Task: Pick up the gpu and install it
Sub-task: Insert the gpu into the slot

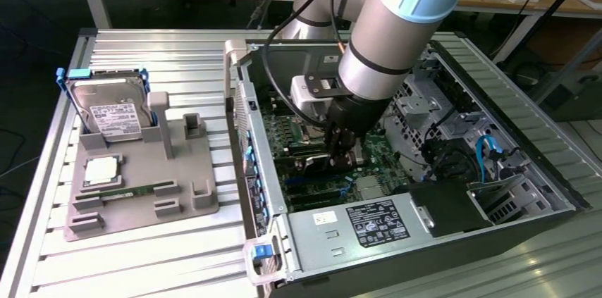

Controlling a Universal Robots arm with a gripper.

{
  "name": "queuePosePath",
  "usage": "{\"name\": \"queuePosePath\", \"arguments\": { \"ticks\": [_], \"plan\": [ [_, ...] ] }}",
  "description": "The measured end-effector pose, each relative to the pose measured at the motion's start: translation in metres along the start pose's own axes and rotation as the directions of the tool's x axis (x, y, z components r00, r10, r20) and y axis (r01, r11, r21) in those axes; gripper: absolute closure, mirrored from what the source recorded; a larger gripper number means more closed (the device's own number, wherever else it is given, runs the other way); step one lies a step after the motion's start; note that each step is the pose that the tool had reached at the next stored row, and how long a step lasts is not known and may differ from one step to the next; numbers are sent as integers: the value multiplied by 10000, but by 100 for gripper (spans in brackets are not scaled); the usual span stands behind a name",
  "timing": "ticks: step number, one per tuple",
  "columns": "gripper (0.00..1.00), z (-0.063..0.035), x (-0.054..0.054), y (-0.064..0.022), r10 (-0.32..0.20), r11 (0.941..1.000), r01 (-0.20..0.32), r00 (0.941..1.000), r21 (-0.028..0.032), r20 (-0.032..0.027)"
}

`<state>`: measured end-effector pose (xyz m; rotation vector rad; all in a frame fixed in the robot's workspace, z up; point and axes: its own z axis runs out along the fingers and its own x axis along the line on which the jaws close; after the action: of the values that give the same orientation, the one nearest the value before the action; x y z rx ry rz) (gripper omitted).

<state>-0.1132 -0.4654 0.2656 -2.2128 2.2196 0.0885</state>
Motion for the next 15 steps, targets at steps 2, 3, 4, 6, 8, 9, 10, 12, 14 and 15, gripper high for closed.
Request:
{"name": "queuePosePath", "arguments": {
  "ticks": [2, 3, 4, 6, 8, 9, 10, 12, 14, 15],
  "plan": [
    [73, 0, 0, 0, 0, 10000, 0, 10000, -1, 0],
    [73, 3, 0, 0, 0, 10000, 0, 10000, -1, 0],
    [73, 11, 1, 0, 0, 10000, 0, 10000, -3, -3],
    [73, 31, 1, -2, -1, 10000, 1, 10000, 4, 8],
    [73, 29, 1, -1, 0, 10000, 0, 10000, 1, 3],
    [73, 29, 1, -1, 0, 10000, 0, 10000, 0, 2],
    [73, 28, 1, -1, 0, 10000, 0, 10000, 0, 1],
    [73, 28, 1, -1, 0, 10000, 0, 10000, -1, 1],
    [73, 28, 1, -1, 0, 10000, 0, 10000, -1, -1],
    [73, 32, 1, -1, 0, 10000, 0, 10000, -2, -2]
  ]
}}
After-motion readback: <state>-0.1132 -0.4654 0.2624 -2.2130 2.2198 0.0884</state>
